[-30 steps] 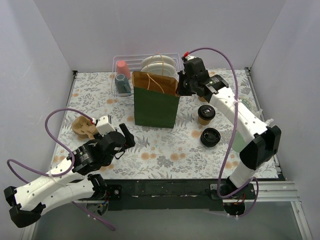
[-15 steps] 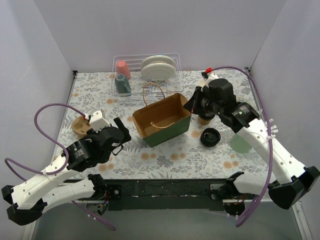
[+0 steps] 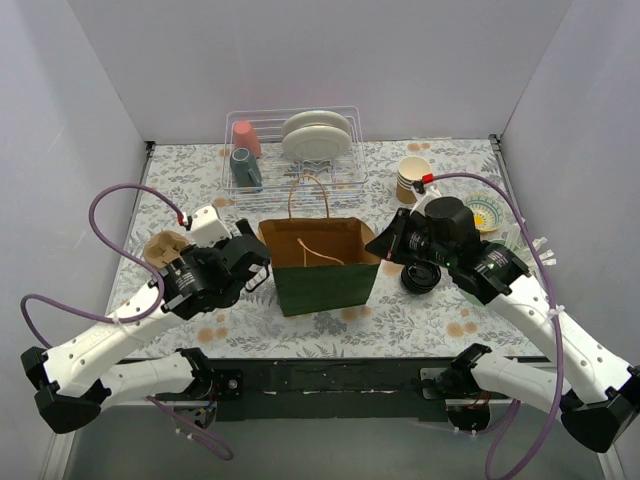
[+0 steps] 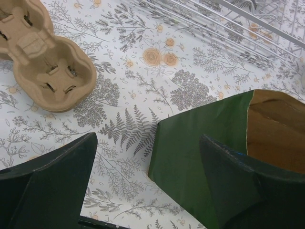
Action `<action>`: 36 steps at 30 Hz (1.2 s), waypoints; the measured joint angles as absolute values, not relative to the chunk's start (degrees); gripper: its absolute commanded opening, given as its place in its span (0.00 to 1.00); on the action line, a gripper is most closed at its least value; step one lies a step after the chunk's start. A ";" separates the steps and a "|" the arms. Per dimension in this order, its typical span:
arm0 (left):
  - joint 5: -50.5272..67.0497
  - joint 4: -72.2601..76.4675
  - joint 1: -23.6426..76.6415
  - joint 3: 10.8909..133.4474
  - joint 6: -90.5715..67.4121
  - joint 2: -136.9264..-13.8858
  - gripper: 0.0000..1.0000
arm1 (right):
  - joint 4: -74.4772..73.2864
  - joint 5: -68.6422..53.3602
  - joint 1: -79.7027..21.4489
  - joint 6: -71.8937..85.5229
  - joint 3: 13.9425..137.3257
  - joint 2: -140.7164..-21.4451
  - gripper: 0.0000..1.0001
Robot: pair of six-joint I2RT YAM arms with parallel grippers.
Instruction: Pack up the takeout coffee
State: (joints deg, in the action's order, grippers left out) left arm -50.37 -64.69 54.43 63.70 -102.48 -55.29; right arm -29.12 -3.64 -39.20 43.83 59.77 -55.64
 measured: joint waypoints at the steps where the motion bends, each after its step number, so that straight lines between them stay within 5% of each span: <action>1: -50.35 -64.66 53.98 63.72 -102.39 -55.64 0.88 | -28.93 -3.62 -39.48 44.86 59.20 -54.96 0.23; 14: -39.18 -57.43 31.24 64.12 -92.77 -59.29 0.91 | -31.51 -1.54 -39.83 46.04 63.22 -52.95 0.50; 27: -33.54 -48.51 10.74 62.50 -80.77 -63.07 0.91 | -34.57 2.59 -39.88 34.13 61.17 -41.76 0.51; 36: -27.88 -45.65 -2.59 56.51 -82.85 -69.08 0.78 | -34.81 2.57 -39.88 26.61 59.66 -36.86 0.51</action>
State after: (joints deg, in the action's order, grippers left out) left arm -27.88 -45.65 -2.59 56.51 -82.85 -69.08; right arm -34.81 2.57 -39.88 26.61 59.66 -36.86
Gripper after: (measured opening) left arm 0.809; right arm 0.512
